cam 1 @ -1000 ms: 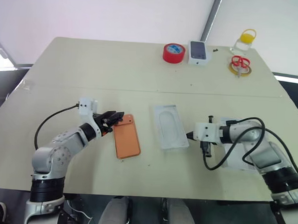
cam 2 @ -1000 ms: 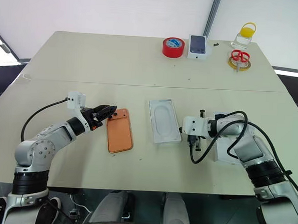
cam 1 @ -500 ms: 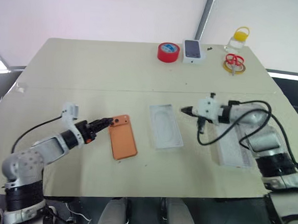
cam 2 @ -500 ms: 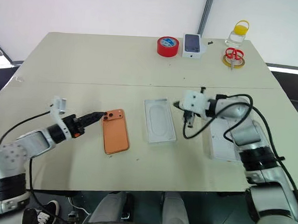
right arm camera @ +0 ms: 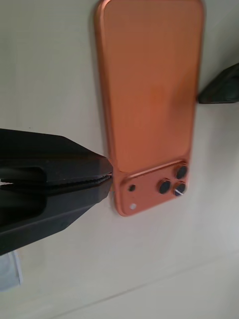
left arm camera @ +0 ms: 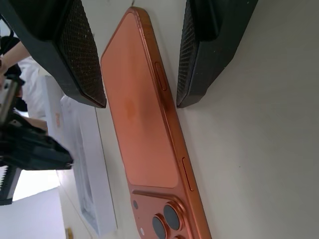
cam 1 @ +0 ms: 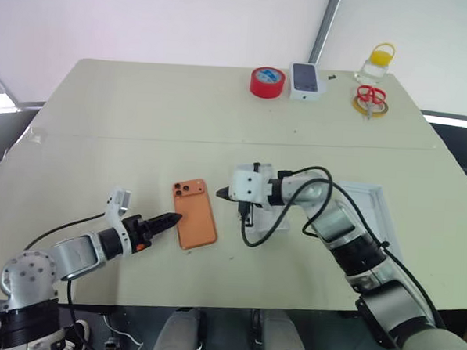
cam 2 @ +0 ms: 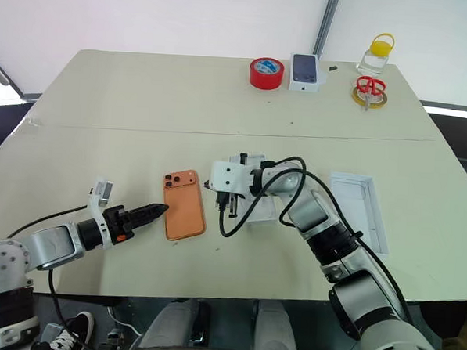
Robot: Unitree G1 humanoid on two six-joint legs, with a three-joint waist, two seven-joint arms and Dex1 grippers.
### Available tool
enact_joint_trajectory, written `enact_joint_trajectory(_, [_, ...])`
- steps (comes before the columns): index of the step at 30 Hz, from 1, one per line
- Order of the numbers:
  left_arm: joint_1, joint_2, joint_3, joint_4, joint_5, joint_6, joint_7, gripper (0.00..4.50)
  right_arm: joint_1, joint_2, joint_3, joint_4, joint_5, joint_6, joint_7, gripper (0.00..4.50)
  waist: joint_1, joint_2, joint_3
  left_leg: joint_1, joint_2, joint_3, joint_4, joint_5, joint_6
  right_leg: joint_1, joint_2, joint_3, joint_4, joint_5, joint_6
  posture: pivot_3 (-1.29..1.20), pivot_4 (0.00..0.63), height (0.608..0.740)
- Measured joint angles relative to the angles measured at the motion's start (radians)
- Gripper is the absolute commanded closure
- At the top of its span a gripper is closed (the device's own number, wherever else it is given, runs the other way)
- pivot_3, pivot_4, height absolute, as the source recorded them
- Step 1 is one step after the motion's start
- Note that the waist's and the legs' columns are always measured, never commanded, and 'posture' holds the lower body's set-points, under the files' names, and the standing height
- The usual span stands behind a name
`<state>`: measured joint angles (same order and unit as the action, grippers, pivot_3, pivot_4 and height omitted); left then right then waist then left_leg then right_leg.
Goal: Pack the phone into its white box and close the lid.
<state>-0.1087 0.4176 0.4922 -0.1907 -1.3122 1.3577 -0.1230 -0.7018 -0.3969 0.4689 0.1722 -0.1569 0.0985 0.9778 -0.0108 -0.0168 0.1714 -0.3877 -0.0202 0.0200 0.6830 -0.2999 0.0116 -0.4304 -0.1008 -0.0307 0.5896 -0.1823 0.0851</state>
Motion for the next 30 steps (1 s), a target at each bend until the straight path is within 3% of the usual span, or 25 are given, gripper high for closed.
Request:
enact_joint_trajectory(8, [0.001, -0.012, -0.057, -0.035, 0.007, -0.043, 0.060, 2.11, -0.071, 0.024, 0.074, 0.143, -0.106, -0.029, 0.010, 4.46, 0.003, 0.001, -0.001, 0.002, -0.001, 0.000, 0.000, 0.000, -0.001, 0.001, -0.001, 0.000, 0.002, 0.000, 0.000, 0.00, 0.150, 0.740])
enact_joint_trajectory(25, [-0.093, -0.075, -0.089, 0.028, -0.021, -0.029, 0.181, 2.11, -0.030, 0.055, 0.057, 0.125, -0.124, -0.016, 0.017, 4.46, 0.016, 0.001, -0.002, 0.014, -0.002, 0.000, -0.002, 0.000, 0.000, 0.012, -0.001, 0.000, 0.002, -0.002, -0.002, 0.00, 0.150, 0.740])
enact_joint_trajectory(30, [-0.176, -0.107, -0.096, 0.055, -0.026, 0.014, 0.303, 2.11, -0.027, 0.046, 0.040, 0.125, -0.138, -0.016, 0.020, 4.46, 0.024, 0.001, -0.002, 0.014, -0.002, -0.001, -0.002, 0.000, 0.000, 0.013, -0.001, 0.000, 0.002, -0.002, -0.002, 0.00, 0.150, 0.740])
